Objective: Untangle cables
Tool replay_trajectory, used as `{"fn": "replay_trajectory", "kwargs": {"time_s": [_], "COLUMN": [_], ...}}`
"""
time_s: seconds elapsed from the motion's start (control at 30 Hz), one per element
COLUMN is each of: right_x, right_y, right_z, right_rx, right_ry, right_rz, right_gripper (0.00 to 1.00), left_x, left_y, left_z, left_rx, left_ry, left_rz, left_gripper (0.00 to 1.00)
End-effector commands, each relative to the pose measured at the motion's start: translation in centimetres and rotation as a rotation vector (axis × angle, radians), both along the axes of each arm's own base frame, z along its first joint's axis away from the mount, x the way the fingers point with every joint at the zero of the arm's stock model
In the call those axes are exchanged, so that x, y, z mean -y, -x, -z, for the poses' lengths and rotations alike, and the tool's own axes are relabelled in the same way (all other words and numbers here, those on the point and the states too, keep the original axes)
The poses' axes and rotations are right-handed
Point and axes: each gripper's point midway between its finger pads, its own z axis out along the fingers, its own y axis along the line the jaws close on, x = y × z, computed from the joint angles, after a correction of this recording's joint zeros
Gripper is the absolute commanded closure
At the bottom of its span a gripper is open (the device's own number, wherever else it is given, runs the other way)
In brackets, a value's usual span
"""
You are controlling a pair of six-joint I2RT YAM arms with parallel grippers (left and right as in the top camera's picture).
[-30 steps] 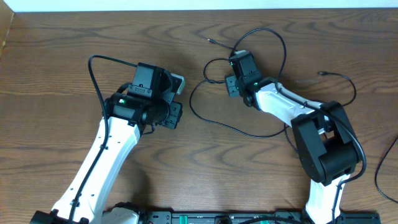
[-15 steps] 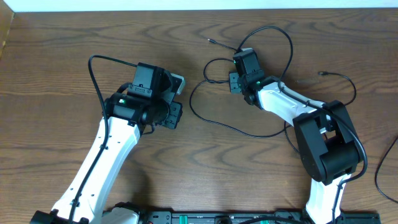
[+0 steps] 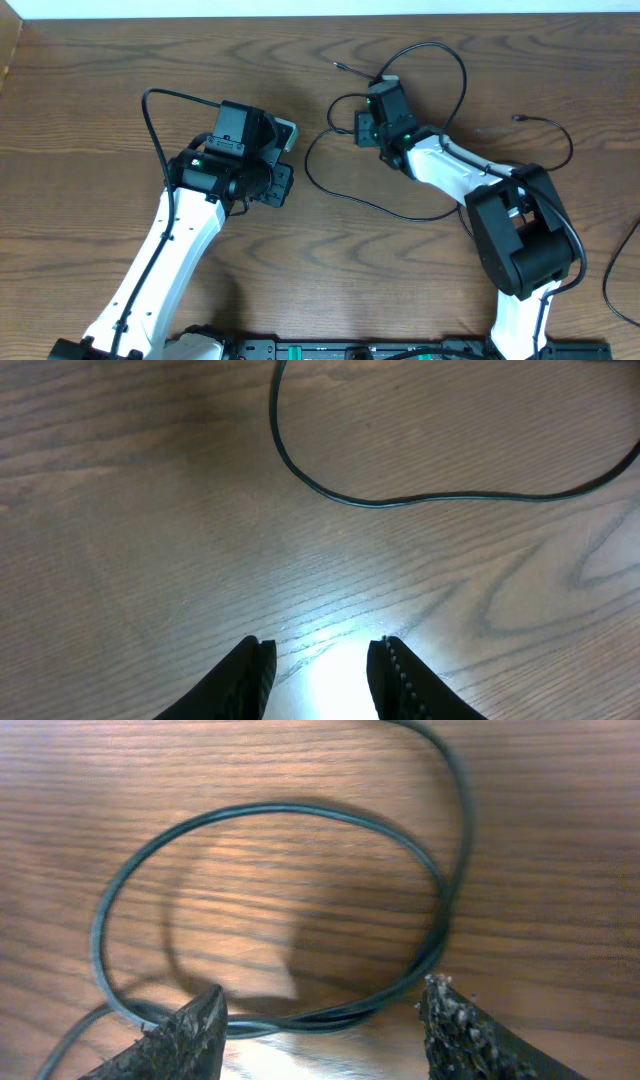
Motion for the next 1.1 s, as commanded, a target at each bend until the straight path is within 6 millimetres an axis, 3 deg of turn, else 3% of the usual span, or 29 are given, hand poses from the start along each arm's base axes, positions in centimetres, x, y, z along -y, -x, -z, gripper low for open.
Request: {"fn": "replay_trajectory", "kwargs": {"time_s": [0.0,0.2,0.53,0.7,1.07], "right_x": [-1.3,-3.0,-3.7,-3.5,-3.8], "right_y": [0.5,0.9,2.5,3.1,3.7], "right_z": [0.5,1.5,7.8,9.7,10.7], "right_rx": [-0.017,0.006,-0.088,-0.121,-0.14], "right_ry": [-0.045,-0.005,0.05,0.064,0.075], "right_rz": [0.022,-0.061,-0.121,-0.126,-0.159], "right_gripper": [0.43,0.41,0.32,0.32,0.35], "left_x": [0.2,0.2,0.2,0.2,0.2], "left_y": [0.3,0.3,0.3,0.3,0.3], "left_z": [0.3,0.3,0.3,0.3,0.3], "left_rx": [-0.017,-0.017,-0.017,-0.017,-0.018], "left_ry": [0.013,0.013,0.013,0.013,0.013], "left_rz": [-0.001,-0.001,-0.001,-0.001,-0.001], "left_gripper": [0.64,0.64,0.64,0.64,0.64]}}
